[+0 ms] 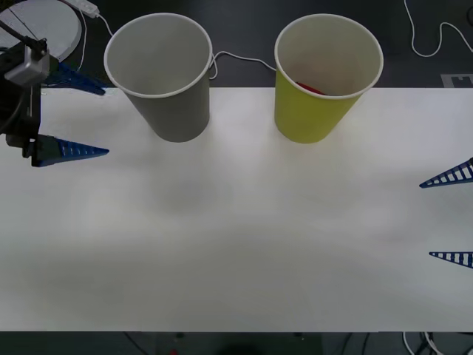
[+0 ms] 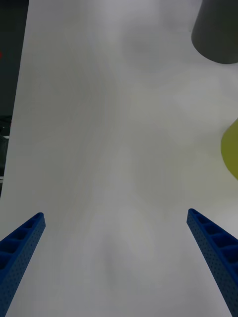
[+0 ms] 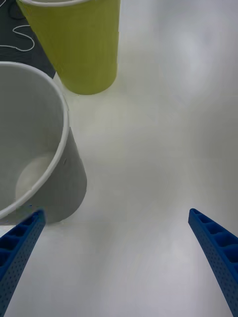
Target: Put the can into the green bin and the plastic bottle into the gray bin
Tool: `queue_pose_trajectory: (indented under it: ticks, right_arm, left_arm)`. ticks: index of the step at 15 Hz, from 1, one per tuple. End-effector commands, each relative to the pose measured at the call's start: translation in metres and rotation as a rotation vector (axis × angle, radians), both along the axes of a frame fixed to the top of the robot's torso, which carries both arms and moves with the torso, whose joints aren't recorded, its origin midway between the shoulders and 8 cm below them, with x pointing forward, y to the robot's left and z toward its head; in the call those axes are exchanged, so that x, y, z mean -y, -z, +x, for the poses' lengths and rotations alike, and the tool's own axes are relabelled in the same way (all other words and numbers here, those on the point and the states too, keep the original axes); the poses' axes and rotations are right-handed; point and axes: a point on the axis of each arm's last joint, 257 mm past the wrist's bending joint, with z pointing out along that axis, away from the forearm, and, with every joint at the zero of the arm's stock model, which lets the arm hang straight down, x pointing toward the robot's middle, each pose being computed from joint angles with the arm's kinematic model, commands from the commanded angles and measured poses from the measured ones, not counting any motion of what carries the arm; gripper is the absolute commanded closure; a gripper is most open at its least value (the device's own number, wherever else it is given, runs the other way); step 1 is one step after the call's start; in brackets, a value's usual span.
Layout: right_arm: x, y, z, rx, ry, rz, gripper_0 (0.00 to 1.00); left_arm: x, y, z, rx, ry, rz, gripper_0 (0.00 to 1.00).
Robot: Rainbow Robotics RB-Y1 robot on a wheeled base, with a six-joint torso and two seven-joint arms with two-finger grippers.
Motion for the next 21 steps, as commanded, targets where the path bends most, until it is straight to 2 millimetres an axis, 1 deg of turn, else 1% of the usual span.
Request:
queue_pose_trajectory:
  ticks: [1, 2, 5, 9, 12, 15, 17, 19, 21]
  right_arm:
    - [0.000, 0.000, 0.000, 0.000, 0.000, 0.000, 0.00]
    - [0.000, 0.000, 0.000, 0.000, 0.000, 0.000, 0.00]
    - [0.000, 0.000, 0.000, 0.000, 0.000, 0.000, 0.00]
    - [0.000, 0.000, 0.000, 0.000, 0.000, 0.000, 0.00]
    - [0.000, 0.000, 0.000, 0.000, 0.000, 0.000, 0.00]
    - [0.000, 0.000, 0.000, 0.000, 0.000, 0.000, 0.00]
    - [0.000, 0.000, 0.000, 0.000, 0.000, 0.000, 0.00]
    - [0.000, 0.000, 0.000, 0.000, 0.000, 0.000, 0.00]
    - [0.000, 0.000, 0.000, 0.000, 0.000, 0.000, 0.00]
  left_arm:
    - [-0.014, 0.018, -0.012, 0.035, 0.041, 0.037, 0.00]
    - [-0.020, 0.028, -0.019, 0.041, 0.064, 0.057, 0.00]
    - [-0.029, 0.042, -0.037, 0.043, 0.117, 0.066, 0.00]
    - [-0.042, 0.068, -0.050, 0.071, 0.177, 0.122, 0.00]
    - [-0.047, 0.082, -0.061, 0.091, 0.227, 0.149, 0.00]
    - [-0.048, 0.085, -0.073, 0.053, 0.257, 0.149, 0.00]
    - [-0.049, 0.084, -0.076, 0.040, 0.255, 0.145, 0.00]
    - [-0.053, 0.089, -0.080, 0.019, 0.237, 0.134, 0.00]
    - [-0.055, 0.090, -0.080, 0.008, 0.221, 0.129, 0.00]
